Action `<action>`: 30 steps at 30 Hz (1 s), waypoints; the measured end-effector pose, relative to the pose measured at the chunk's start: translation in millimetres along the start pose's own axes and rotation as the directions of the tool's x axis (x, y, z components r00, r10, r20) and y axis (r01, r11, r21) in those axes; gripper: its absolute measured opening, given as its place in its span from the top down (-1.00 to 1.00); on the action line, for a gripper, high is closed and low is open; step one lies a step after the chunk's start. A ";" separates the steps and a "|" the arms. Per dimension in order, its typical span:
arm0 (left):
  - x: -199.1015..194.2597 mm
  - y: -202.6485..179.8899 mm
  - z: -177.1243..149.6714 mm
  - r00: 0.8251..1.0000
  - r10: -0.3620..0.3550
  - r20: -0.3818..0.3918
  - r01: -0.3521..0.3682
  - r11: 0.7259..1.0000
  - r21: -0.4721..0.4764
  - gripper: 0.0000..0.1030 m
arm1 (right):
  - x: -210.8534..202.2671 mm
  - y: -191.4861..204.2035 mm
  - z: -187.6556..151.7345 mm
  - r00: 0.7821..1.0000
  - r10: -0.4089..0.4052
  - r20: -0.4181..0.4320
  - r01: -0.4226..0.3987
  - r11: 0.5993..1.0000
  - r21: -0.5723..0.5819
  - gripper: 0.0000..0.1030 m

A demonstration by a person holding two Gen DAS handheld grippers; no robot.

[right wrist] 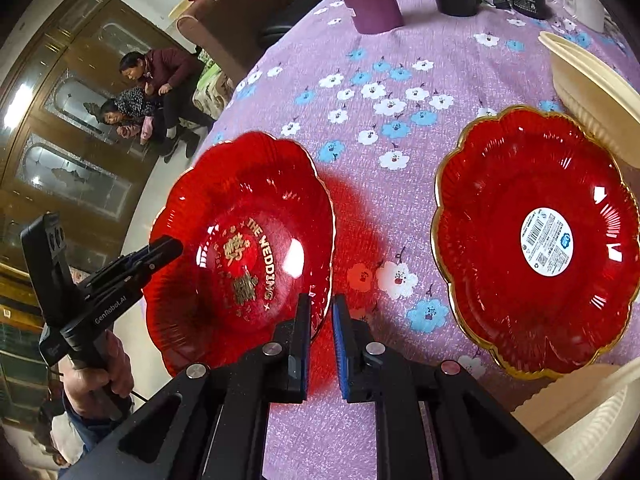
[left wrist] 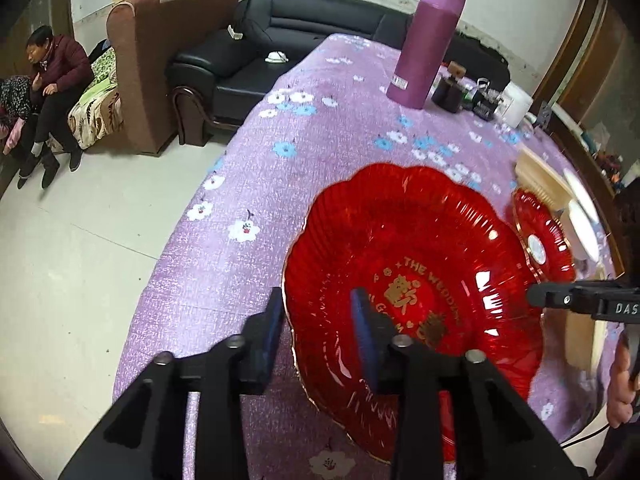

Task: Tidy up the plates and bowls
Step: 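Lift the large red plate with the left gripper and set it down nearby, then release the large plate and grasp the small labeled red plate's rim with left gripper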

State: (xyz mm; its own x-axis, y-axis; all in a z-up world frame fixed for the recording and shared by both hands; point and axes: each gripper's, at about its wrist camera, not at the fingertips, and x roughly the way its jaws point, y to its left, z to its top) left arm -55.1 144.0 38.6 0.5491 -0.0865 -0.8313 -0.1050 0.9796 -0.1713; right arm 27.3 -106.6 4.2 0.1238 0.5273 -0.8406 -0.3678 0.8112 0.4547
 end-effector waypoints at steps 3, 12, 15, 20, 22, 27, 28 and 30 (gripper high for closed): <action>-11.4 4.6 1.1 0.999 0.023 0.036 -0.023 1.000 -0.006 0.18 | -3.8 -3.3 -1.9 1.000 0.006 0.012 -0.006 1.000 0.012 0.72; -30.1 2.8 2.8 0.996 0.027 0.083 -0.027 1.000 -0.005 0.15 | -27.5 -39.1 -9.7 0.997 0.028 0.067 -0.034 0.996 0.088 0.65; -30.9 -7.1 4.6 0.996 0.018 0.083 -0.019 1.000 0.018 0.15 | -32.4 -51.6 -17.5 0.997 0.026 0.076 -0.034 0.993 0.115 0.65; -33.5 -29.8 8.1 0.997 -0.005 0.083 -0.001 0.998 0.069 0.14 | -41.2 -80.2 -34.4 0.997 0.022 0.080 -0.035 0.986 0.161 0.65; -34.1 -39.9 9.1 0.997 -0.012 0.081 0.004 0.996 0.090 0.12 | -50.3 -93.6 -41.1 0.996 0.018 0.091 -0.035 0.983 0.181 0.65; -33.8 -69.9 14.0 0.996 -0.049 0.076 0.038 0.989 0.145 0.04 | -73.6 -114.4 -51.4 0.993 0.002 0.117 -0.027 0.978 0.209 0.65; -33.2 -76.6 15.7 0.996 -0.055 0.073 0.043 0.987 0.155 0.03 | -78.3 -115.8 -52.8 0.992 0.009 0.124 -0.035 0.978 0.206 0.65; -32.3 -92.5 19.2 0.995 -0.069 0.067 0.055 0.981 0.185 0.02 | -94.6 -117.5 -54.6 0.986 0.040 0.164 -0.072 0.977 0.198 0.65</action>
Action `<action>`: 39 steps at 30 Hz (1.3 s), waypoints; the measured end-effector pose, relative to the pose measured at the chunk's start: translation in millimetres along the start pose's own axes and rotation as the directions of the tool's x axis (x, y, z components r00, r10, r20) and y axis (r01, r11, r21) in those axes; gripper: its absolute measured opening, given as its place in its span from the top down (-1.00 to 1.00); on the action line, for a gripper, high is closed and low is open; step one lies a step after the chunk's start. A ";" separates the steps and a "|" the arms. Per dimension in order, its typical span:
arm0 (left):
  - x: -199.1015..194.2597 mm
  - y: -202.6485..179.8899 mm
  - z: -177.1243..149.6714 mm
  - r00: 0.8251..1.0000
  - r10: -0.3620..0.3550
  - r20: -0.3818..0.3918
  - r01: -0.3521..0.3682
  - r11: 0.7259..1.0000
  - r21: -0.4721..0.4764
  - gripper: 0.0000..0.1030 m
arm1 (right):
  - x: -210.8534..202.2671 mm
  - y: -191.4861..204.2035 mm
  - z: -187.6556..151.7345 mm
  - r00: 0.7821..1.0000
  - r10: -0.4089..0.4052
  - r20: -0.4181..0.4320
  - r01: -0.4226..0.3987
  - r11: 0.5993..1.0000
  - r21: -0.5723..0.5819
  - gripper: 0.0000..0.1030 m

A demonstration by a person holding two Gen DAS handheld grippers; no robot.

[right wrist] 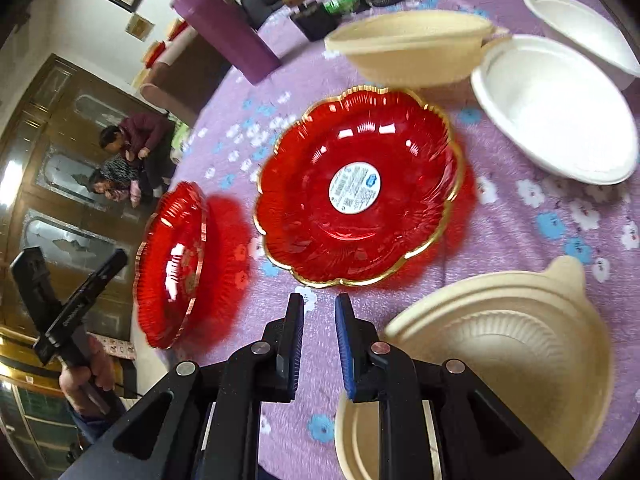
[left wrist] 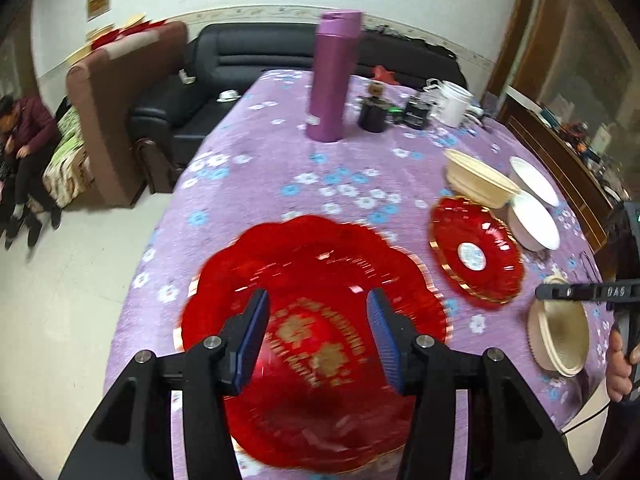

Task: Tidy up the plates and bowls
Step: 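Release the large plate and grasp the small labeled red plate's rim with left gripper, then carry the small red plate with the left gripper onto the large red plate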

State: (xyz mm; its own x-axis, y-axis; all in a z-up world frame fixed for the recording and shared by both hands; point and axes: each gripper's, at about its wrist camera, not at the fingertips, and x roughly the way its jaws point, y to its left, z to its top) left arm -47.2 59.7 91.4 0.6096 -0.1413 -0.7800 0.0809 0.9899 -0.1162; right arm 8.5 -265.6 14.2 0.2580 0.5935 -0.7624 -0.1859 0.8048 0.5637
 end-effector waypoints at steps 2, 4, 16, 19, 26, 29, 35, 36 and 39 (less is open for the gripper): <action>4.0 -17.0 6.3 1.000 -0.010 -0.007 0.011 0.999 0.033 0.01 | -14.0 -2.7 2.7 0.999 0.001 0.036 -0.001 1.000 -0.001 0.65; 8.4 -32.1 11.5 1.000 -0.017 -0.017 0.018 0.998 0.064 -0.02 | -26.9 -4.9 6.8 0.997 -0.017 0.076 0.017 1.000 -0.006 0.65; 69.4 -92.5 46.4 0.989 -0.054 -0.135 0.069 0.991 0.112 -0.23 | -32.0 -42.2 26.2 0.988 -0.130 0.086 0.125 0.990 0.057 0.59; 89.5 -96.0 54.5 0.982 -0.067 -0.178 0.083 0.993 0.088 -0.22 | -27.2 -49.7 30.0 0.984 -0.156 0.081 0.149 0.986 0.080 0.49; 123.8 -102.8 69.8 0.973 -0.035 -0.229 0.053 0.996 0.075 -0.22 | -15.5 -55.9 40.1 0.978 -0.200 0.054 0.195 0.977 0.081 0.49; 133.7 -106.7 73.2 0.970 -0.032 -0.241 0.054 0.995 0.085 -0.11 | -10.5 -60.0 43.4 0.977 -0.209 0.044 0.204 0.975 0.089 0.49; 152.1 -113.2 73.7 0.959 -0.048 -0.279 0.074 0.994 0.084 0.61 | -4.7 -62.8 49.0 0.975 -0.220 0.027 0.217 0.972 0.090 0.49; 153.6 -114.7 72.8 0.957 -0.051 -0.285 0.078 0.993 0.086 0.63 | -3.5 -64.3 49.9 0.975 -0.222 0.023 0.219 0.971 0.095 0.49; 158.0 -118.4 70.2 0.956 -0.045 -0.289 0.076 0.993 0.095 0.64 | 0.2 -67.1 51.5 0.976 -0.217 0.009 0.215 0.971 0.103 0.49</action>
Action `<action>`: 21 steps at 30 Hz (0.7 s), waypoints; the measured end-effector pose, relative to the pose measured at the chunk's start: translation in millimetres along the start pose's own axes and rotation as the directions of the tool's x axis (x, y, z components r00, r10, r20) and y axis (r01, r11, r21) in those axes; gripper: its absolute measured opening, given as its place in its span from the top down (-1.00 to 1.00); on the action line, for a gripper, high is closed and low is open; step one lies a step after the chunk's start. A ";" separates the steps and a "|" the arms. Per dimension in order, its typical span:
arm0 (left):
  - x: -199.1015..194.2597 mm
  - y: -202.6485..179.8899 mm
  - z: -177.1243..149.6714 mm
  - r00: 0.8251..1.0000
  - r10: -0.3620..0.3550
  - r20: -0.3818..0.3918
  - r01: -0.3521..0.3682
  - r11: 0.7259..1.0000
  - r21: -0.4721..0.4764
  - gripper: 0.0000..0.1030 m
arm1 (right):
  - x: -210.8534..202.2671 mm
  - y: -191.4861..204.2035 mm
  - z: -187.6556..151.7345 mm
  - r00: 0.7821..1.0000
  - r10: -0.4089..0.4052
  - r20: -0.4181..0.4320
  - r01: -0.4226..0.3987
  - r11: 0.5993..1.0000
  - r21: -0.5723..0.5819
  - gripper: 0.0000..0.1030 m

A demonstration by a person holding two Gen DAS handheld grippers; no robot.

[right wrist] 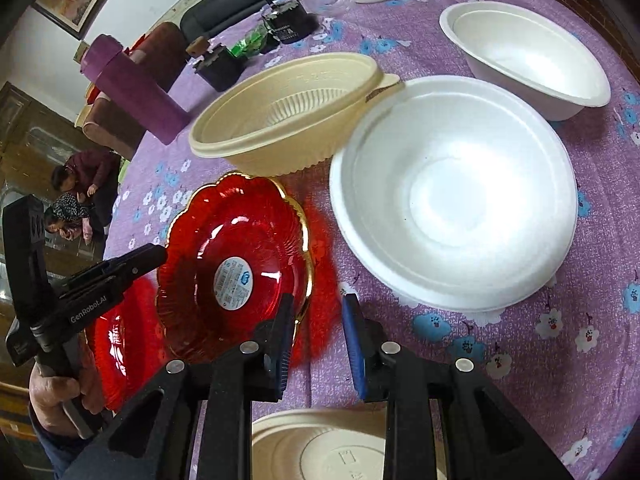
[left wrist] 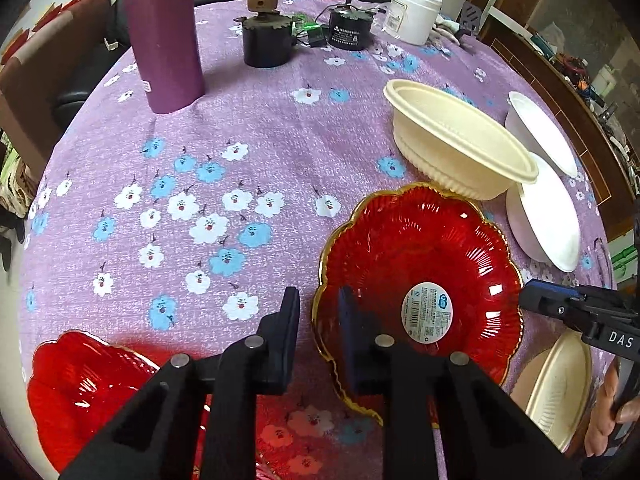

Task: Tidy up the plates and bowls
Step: 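Carry the small red plate with the left gripper onto the large red plate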

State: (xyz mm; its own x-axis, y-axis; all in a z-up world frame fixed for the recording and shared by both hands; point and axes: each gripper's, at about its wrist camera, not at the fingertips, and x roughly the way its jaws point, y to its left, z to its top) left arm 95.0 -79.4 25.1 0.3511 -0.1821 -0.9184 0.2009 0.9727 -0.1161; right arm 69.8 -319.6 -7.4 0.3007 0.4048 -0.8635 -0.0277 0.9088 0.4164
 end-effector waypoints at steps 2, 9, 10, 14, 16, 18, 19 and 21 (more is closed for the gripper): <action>3.3 -1.5 -0.3 1.000 -0.002 -0.005 0.002 1.000 0.002 0.72 | 3.3 -0.9 1.9 1.000 0.005 -0.010 -0.005 1.000 0.003 0.49; -0.4 -7.1 -3.2 1.000 -0.011 0.011 0.011 1.000 0.017 0.74 | 12.6 1.1 3.8 0.999 0.031 -0.018 -0.031 0.999 0.009 0.67; -2.1 -8.5 -3.9 1.000 -0.001 0.019 0.000 1.000 0.026 0.74 | 11.4 3.3 3.4 0.999 0.034 -0.014 -0.034 0.999 0.006 0.67; -6.6 -8.8 -5.1 1.000 0.006 0.030 -0.007 0.999 0.031 0.74 | 4.3 9.9 1.4 1.000 0.024 0.014 -0.024 1.000 -0.004 0.67; -9.4 -8.5 -6.0 0.999 0.005 0.035 -0.006 0.999 0.031 0.73 | 1.5 11.0 0.0 0.999 0.027 0.021 -0.027 1.000 -0.002 0.67; -12.7 -8.4 -7.3 0.999 0.004 0.041 -0.006 0.999 0.032 0.74 | -0.5 12.2 -1.3 0.999 0.034 0.023 -0.034 0.999 -0.002 0.67; -14.8 -8.0 -8.9 0.999 0.004 0.043 -0.006 0.999 0.032 0.74 | -0.9 13.1 -1.5 0.999 0.036 0.024 -0.036 0.999 -0.003 0.67; -18.4 -8.2 -10.3 0.999 0.006 0.051 -0.008 0.999 0.033 0.73 | -2.4 14.5 -2.4 0.999 0.040 0.026 -0.040 0.999 -0.004 0.67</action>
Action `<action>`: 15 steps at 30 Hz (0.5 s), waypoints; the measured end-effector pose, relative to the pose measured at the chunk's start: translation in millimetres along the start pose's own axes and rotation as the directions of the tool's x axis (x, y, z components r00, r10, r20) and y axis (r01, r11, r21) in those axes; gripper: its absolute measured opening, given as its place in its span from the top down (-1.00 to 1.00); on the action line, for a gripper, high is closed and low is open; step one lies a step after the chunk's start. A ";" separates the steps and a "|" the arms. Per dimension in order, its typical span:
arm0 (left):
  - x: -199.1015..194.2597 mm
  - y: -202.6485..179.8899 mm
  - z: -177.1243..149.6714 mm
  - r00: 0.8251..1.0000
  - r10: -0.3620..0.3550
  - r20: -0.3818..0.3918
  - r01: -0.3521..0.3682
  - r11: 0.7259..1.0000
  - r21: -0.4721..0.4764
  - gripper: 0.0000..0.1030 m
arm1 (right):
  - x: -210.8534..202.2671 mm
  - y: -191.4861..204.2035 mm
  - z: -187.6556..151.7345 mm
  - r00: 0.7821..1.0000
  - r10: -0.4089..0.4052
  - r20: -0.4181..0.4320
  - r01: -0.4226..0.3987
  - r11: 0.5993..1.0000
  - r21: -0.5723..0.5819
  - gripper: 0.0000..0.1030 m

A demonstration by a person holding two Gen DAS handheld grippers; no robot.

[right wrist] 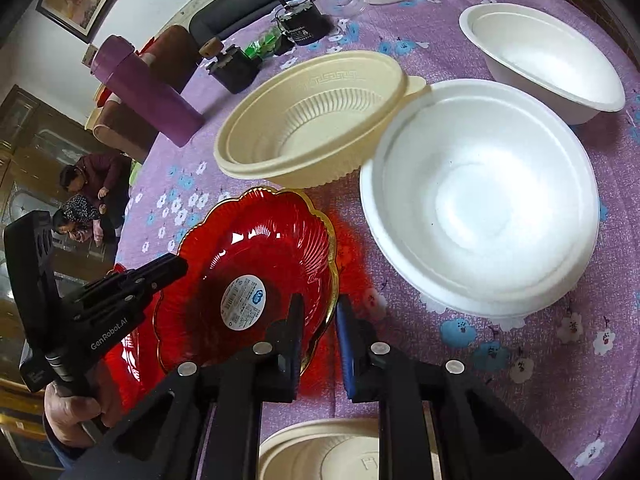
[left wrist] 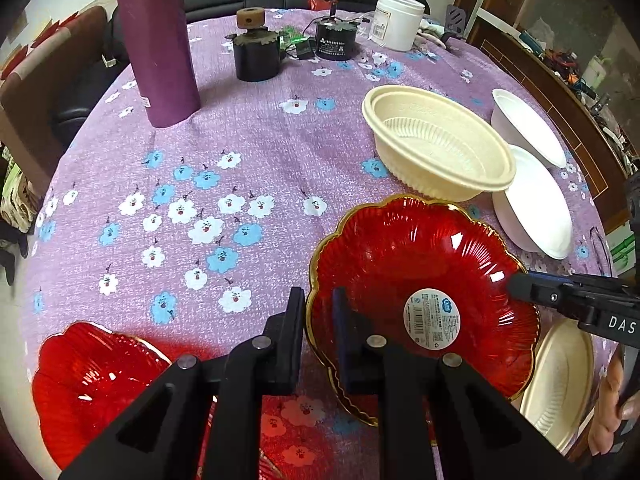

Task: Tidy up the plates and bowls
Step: 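Carry the small red plate with the left gripper onto the large red plate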

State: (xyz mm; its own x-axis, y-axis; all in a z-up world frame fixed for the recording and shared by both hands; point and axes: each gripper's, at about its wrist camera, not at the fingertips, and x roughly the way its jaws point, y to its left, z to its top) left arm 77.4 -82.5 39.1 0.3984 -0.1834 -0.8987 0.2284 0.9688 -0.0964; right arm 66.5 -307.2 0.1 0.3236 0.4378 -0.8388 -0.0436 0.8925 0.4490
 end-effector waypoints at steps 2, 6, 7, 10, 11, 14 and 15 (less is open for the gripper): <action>-3.6 -0.4 -1.0 1.000 -0.002 0.006 0.002 1.000 0.001 0.73 | -2.1 1.8 -1.3 1.000 0.006 0.003 -0.006 1.000 -0.004 0.67; -11.3 0.5 -2.7 1.000 -0.004 0.019 0.004 1.000 -0.001 0.73 | -6.5 7.0 -3.5 1.000 0.013 0.012 -0.013 1.000 -0.010 0.67; -14.1 1.7 -3.5 1.000 -0.007 0.025 0.007 1.000 -0.005 0.73 | -7.6 8.7 -4.2 1.000 0.016 0.013 -0.016 1.000 -0.012 0.67; -21.3 5.4 -6.1 0.999 -0.012 0.036 0.012 1.000 -0.010 0.73 | -9.8 12.4 -6.3 1.000 0.024 0.016 -0.024 1.000 -0.017 0.67; -22.7 6.7 -6.6 0.999 -0.014 0.039 0.014 1.000 -0.013 0.73 | -10.4 14.0 -6.4 0.999 0.027 0.017 -0.027 0.999 -0.019 0.67; -28.8 11.4 -9.8 0.999 -0.016 0.049 0.017 1.000 -0.022 0.73 | -13.3 20.2 -8.0 0.999 0.042 0.021 -0.042 0.999 -0.022 0.67; -31.6 13.2 -11.3 0.998 -0.017 0.053 0.018 1.000 -0.025 0.73 | -13.5 22.5 -7.9 0.999 0.046 0.022 -0.045 0.999 -0.025 0.67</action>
State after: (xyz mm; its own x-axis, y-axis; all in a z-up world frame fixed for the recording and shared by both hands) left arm 57.8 -62.0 61.3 0.4414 -0.2084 -0.8728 0.2135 0.9691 -0.1234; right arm 53.6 -292.2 19.0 0.3420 0.4758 -0.8104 -0.0822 0.8742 0.4786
